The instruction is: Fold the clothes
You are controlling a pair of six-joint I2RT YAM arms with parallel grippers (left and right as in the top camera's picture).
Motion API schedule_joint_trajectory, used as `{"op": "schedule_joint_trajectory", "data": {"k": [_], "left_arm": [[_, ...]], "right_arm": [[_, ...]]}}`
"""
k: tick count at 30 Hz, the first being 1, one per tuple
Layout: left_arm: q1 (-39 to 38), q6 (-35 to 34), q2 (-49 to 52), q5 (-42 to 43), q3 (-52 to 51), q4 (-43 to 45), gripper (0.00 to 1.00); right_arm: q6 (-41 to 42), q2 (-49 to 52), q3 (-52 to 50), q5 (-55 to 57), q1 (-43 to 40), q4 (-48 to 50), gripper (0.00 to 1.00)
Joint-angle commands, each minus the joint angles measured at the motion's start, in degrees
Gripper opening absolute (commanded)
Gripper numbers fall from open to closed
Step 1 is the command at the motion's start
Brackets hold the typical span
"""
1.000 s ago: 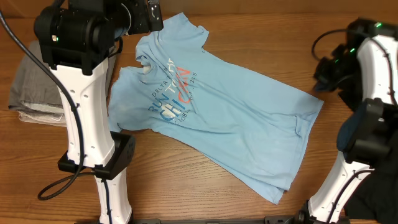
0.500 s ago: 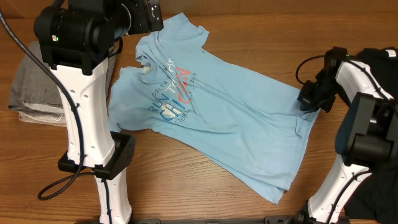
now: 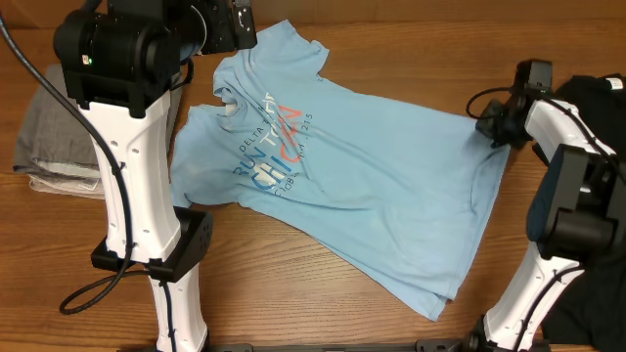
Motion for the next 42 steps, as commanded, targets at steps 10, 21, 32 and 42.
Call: {"op": "schedule_joint_trajectory", "data": {"k": [10, 21, 32, 42], "left_arm": [[-0.04, 1.11, 0.11, 0.66, 0.09, 0.0, 1.0], [-0.04, 1.11, 0.11, 0.63, 0.09, 0.0, 1.0], [-0.04, 1.11, 0.11, 0.66, 0.09, 0.0, 1.0], [-0.04, 1.11, 0.11, 0.66, 0.09, 0.0, 1.0]], "right_arm": [[-4.5, 9.22, 11.58, 2.71, -0.24, -6.43, 0.12], [-4.46, 9.2, 47.39, -3.06, -0.24, -46.86, 0.15], [-2.47, 9.29, 37.13, -9.99, -0.24, -55.01, 0.04], [-3.17, 9.29, 21.75, -10.21, -0.04, -43.45, 0.04]]}}
